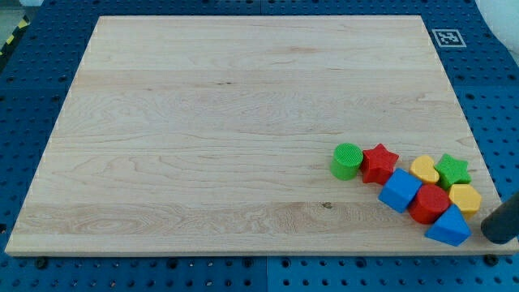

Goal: Slide the blue triangle towards bottom center

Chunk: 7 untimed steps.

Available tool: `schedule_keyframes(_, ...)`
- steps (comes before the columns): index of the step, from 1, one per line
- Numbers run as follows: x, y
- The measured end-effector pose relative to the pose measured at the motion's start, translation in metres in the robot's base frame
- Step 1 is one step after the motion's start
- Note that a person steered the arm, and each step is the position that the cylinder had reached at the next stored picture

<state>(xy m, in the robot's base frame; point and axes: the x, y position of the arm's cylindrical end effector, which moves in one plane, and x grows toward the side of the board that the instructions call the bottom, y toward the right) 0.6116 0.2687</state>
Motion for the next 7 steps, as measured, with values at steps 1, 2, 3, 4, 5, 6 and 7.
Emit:
schedule_keyframes(1,0.001,-0.003)
schedule_keyframes(2,0.002,-0.037)
schedule_keyframes(3,0.002,-0.074)
schedule_keyframes(4,0.002,-0.076)
schedule_keyframes(5,0.003,-0.080)
schedule_keyframes(6,0.003,-0.102)
schedule_keyframes(7,0.003,-0.128)
